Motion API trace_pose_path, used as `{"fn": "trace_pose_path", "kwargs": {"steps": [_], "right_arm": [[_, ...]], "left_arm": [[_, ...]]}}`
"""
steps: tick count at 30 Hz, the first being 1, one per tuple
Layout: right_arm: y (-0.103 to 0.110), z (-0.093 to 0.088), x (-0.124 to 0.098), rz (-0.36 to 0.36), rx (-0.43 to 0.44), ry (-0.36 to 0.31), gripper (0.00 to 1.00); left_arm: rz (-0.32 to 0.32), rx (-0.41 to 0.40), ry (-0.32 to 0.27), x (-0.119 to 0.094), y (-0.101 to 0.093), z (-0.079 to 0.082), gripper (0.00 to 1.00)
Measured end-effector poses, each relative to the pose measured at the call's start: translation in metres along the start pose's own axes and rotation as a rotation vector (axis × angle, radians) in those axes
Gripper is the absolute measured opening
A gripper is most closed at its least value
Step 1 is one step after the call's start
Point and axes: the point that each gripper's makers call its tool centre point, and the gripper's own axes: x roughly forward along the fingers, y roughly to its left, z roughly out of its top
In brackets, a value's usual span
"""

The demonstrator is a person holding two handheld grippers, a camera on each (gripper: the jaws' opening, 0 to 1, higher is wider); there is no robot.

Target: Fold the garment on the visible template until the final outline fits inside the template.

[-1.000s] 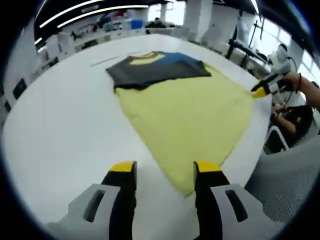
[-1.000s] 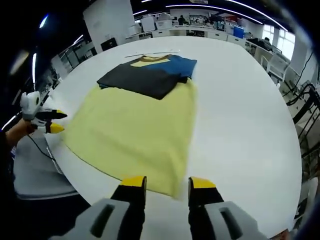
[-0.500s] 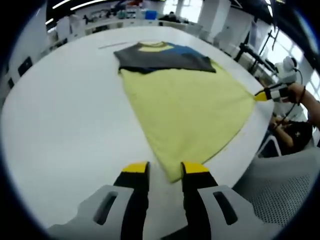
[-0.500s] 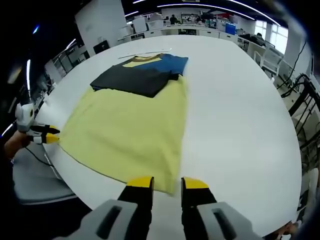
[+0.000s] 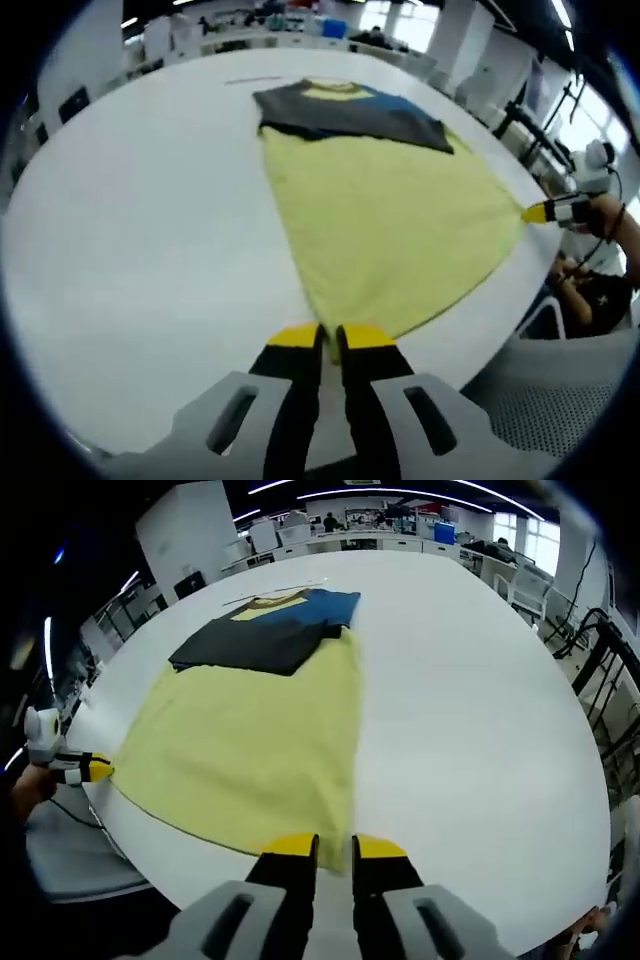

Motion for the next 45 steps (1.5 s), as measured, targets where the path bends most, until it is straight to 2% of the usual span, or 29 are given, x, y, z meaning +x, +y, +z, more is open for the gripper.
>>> {"fn": "trace_pose_path", "kwargs": {"steps": [3, 7, 13, 23, 32, 45], "right_arm": [[0.001, -0.001, 0.001, 0.005, -0.01, 0.002, 0.0], [0.003, 0.0, -0.001, 0.014, 0.004, -0.003, 0.0], [0.007, -0.004, -0.005, 0.034, 0.006, 0.01, 0.0], [0.029, -0.031, -0.016, 0.075, -0.008, 0.033, 0.0], [0.042, -0.052, -0.024, 0.097, 0.006, 0.033, 0.0], [0.051, -0.065, -0.034, 0.111, 0.011, 0.025, 0.0]], "left_arm": [[0.001, -0.009, 0.007, -0.001, -0.001, 0.0, 0.01], [-0.005, -0.03, 0.013, -0.002, 0.0, 0.0, 0.0], [-0.001, 0.029, 0.013, -0.01, 0.002, 0.0, 0.0], [0.02, 0.032, 0.032, -0.026, 0.009, -0.014, 0.0], [0.027, 0.105, 0.06, -0.043, 0.006, -0.029, 0.0], [-0.011, 0.108, 0.078, -0.052, 0.007, -0.042, 0.0]]}}
